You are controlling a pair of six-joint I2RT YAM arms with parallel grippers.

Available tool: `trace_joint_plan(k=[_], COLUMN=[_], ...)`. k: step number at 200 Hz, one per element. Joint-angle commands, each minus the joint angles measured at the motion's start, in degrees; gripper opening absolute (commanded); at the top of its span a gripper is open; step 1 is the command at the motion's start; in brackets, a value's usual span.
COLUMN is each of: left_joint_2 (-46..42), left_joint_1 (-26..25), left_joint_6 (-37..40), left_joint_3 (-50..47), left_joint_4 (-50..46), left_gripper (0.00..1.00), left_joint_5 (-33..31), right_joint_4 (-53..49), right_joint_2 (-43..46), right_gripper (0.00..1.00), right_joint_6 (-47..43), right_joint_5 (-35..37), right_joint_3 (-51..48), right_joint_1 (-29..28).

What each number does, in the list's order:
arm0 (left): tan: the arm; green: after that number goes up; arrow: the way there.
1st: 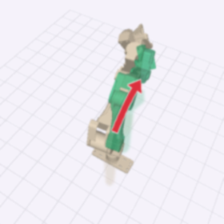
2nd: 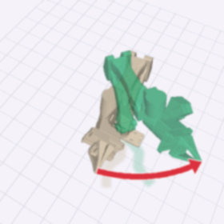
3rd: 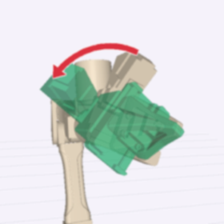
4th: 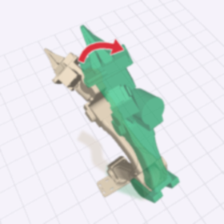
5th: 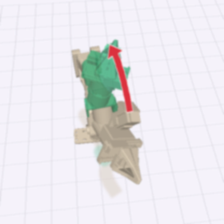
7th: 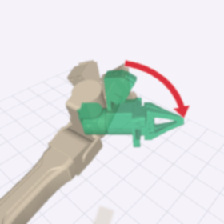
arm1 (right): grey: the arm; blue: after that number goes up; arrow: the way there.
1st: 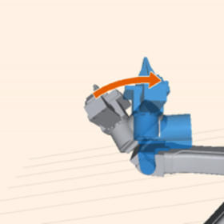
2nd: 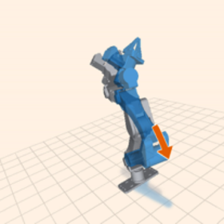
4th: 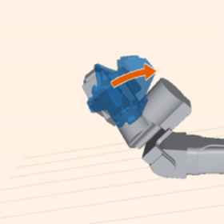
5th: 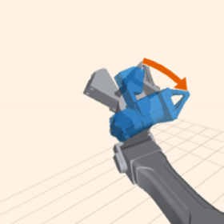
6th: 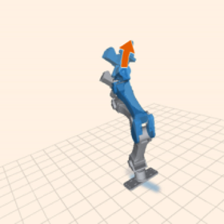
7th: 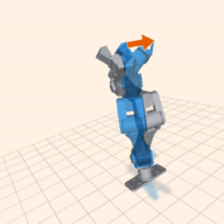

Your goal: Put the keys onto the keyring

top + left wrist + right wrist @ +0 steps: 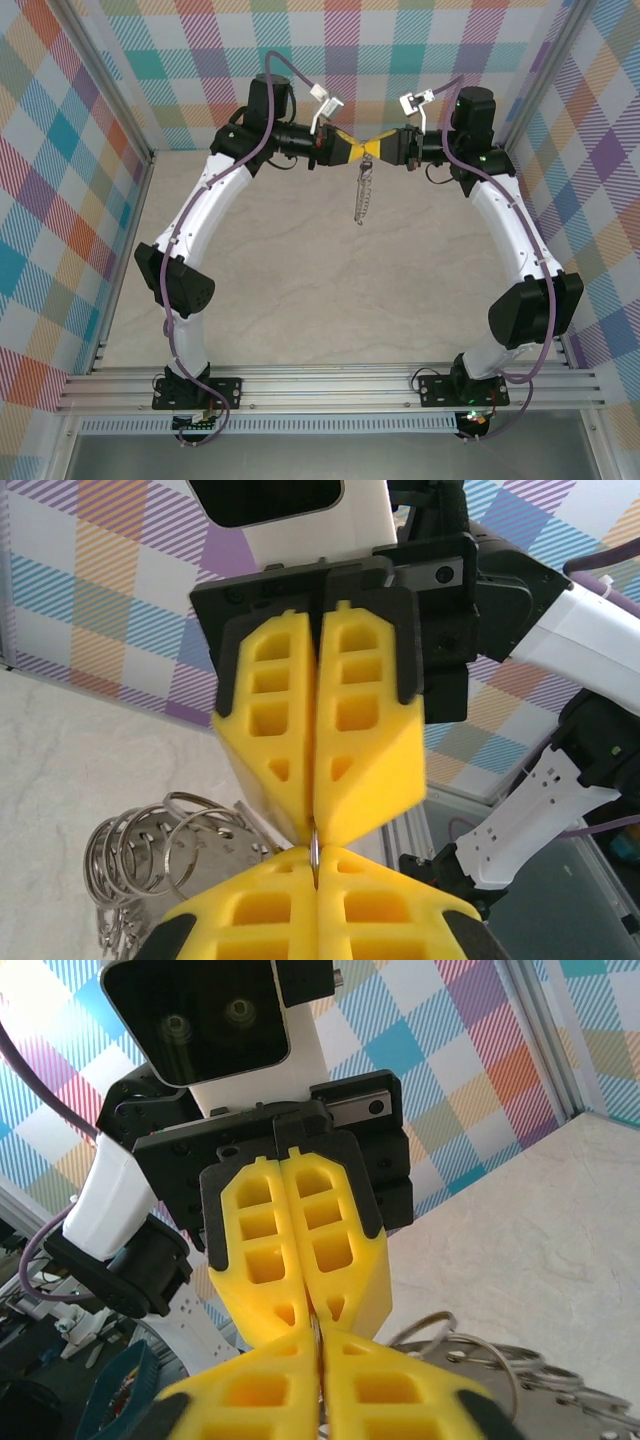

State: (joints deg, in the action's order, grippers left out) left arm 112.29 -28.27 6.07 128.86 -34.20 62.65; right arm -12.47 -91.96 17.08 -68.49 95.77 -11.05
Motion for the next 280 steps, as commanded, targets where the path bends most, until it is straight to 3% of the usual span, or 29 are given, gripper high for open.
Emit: trace_joint_plan(k=[1, 12, 80, 124, 155, 217, 280], left_joint_2=[0.21, 0.12, -0.88, -1.71, -1.89, -2.08, -1.81], left_joint_1=[-1.69, -1.61, -1.52, -1.52, -1.53, -1.60, -1.61], left_joint_6=[-0.83, -1.05, -1.71, -1.71, -1.93, -1.89, -2.16], left_joint_3=[2.01, 2.06, 2.87, 2.96, 2.97, 2.96, 2.93], left_joint_4=[3.70, 4.26, 5.05, 5.62, 5.80, 5.75, 6.26], left_gripper=[0.00, 0.00, 0.00, 0.00, 0.00, 0.00, 0.00], left_joint_5=[-0.11, -0.08, 2.03, 3.22, 3.66, 3.91, 3.70], right_joint_4=[3.25, 5.12, 20.97, 30.24, 30.67, 32.57, 34.57], right_joint_2=[2.91, 4.59, 15.15, 15.45, 15.66, 13.77, 11.99], right_gripper=[0.32, 0.37, 0.40, 0.47, 0.50, 0.48, 0.36], right_joint_6=[1.28, 2.60, 11.58, 17.21, 16.20, 16.92, 18.18], right_joint_5=[2.36, 4.13, 11.14, 7.76, 7.03, 7.32, 6.85], right_joint_3=[-2.44, -4.16, -22.55, -27.93, -28.28, -27.49, -27.29], right_joint_1=[0.08, 0.83, 4.80, 4.39, 1.65, -0.54, -2.22])
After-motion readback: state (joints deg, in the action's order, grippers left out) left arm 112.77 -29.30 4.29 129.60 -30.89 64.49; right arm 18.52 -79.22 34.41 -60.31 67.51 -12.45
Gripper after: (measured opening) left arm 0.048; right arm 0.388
